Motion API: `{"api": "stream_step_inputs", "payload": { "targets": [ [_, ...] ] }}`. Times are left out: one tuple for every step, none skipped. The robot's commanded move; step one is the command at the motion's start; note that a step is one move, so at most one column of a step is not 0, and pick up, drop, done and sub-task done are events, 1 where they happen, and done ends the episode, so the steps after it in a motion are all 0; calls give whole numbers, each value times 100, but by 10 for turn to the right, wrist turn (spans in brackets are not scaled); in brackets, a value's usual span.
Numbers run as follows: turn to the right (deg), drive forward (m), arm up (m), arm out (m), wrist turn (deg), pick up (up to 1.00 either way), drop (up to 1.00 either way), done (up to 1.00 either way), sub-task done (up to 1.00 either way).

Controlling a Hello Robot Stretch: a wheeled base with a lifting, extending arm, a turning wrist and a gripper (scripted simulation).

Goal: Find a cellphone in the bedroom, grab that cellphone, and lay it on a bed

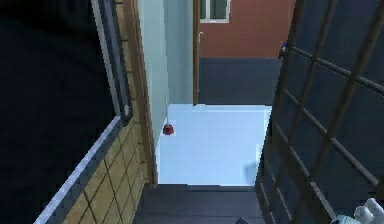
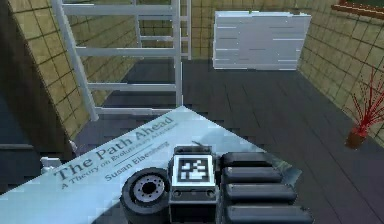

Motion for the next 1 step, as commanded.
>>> {"api": "stream_step_inputs", "payload": {
  "targets": [
    [0,100,0,0,0,0,0,0,0]
  ]
}}
